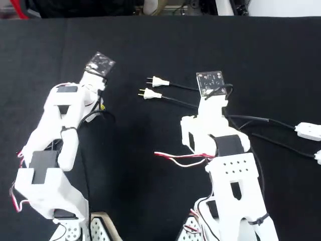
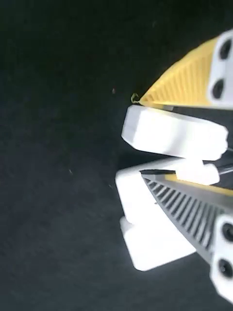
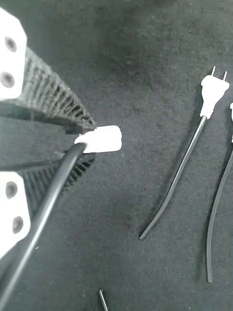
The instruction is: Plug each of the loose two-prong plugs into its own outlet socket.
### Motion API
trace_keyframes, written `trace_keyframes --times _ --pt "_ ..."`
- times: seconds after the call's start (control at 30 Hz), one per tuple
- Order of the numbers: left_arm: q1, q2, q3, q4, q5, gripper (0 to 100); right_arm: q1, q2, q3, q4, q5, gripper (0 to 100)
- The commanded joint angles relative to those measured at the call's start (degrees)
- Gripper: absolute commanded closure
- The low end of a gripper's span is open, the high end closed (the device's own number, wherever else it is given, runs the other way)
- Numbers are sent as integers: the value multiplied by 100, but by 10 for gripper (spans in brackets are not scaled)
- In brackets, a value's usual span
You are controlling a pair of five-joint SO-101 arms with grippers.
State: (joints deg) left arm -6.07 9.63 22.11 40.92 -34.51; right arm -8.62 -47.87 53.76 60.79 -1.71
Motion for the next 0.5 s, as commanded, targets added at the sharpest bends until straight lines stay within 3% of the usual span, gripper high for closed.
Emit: trace_keyframes --times 0.0,0.2,0.27,0.37,0.47 --pt "286 97 -338 730 -457 788 62 22 -295 -114 44 987" --pt "338 141 -1130 1943 -475 979 62 22 -295 -114 35 987" --pt "338 149 -1297 2347 -475 944 62 22 -295 -114 35 987" --pt "505 105 -1341 2769 -492 974 62 22 -303 -114 26 987" --pt "1068 35 -1402 3411 -475 970 62 22 -312 -114 26 987"
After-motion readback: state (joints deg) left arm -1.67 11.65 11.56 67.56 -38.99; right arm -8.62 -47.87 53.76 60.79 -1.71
